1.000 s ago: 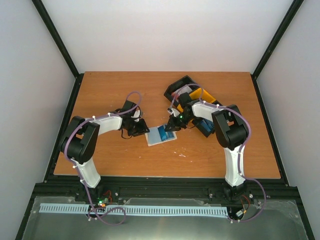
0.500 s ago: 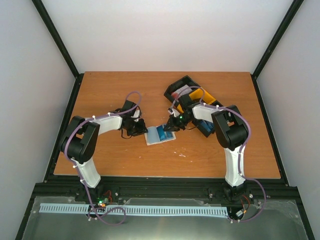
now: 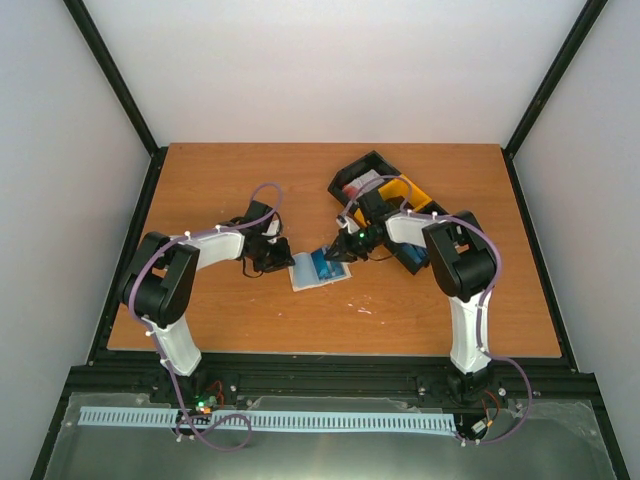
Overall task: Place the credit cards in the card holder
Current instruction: Insert the credit card into the card holder.
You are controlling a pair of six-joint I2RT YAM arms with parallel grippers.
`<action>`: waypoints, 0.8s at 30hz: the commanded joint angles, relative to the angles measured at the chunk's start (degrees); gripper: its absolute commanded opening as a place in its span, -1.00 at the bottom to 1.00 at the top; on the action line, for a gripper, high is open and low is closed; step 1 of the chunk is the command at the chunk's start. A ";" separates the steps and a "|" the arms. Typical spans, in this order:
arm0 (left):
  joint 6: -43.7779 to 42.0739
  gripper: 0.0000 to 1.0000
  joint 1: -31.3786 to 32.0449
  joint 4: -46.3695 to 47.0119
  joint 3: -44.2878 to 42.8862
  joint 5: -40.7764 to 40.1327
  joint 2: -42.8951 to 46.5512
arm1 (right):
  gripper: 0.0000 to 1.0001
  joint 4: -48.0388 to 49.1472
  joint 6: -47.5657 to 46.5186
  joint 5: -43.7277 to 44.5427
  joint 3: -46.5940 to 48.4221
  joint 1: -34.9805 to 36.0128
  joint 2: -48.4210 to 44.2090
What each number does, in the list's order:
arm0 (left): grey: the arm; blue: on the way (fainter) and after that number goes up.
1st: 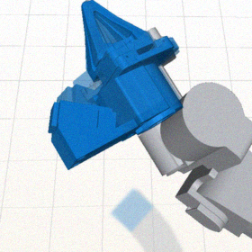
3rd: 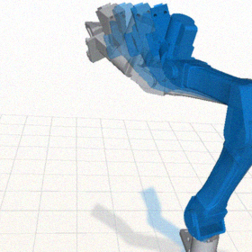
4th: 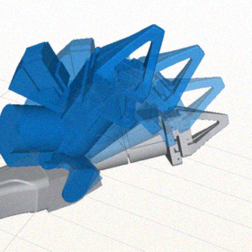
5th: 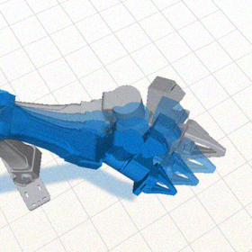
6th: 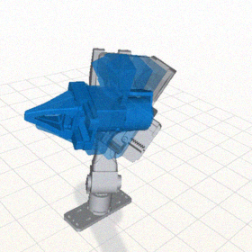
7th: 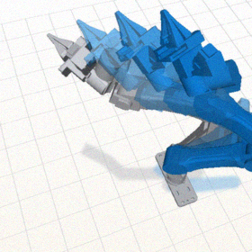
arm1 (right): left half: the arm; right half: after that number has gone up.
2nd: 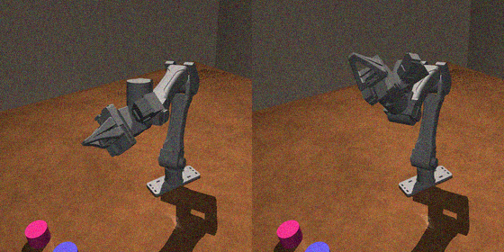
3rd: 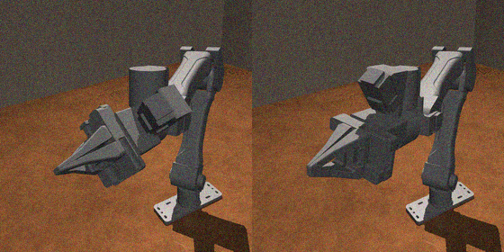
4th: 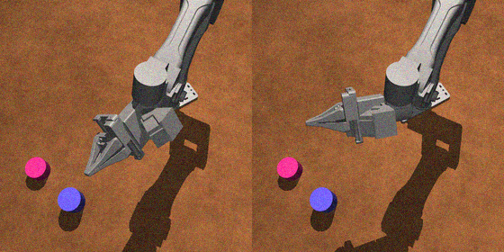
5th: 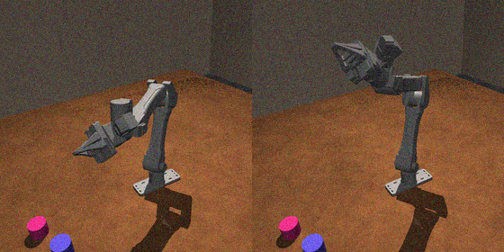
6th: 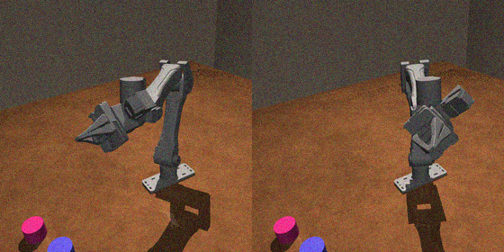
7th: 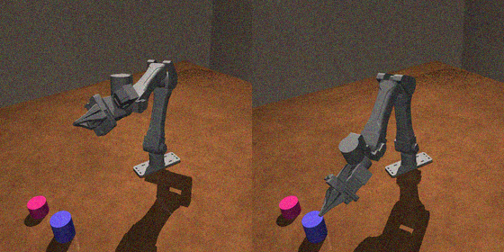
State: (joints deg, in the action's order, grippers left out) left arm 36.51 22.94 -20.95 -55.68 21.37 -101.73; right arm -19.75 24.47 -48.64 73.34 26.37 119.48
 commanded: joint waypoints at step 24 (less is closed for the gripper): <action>3.78 -0.67 0.70 -9.31 -0.68 -7.88 -1.11 | -0.94 20.70 6.55 1.77 -14.50 1.84 -10.27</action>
State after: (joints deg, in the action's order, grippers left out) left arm 38.50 23.29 -24.03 -56.64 17.50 -101.62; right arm -2.63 30.33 -46.81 58.92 27.49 111.35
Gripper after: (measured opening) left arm 0.165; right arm 0.029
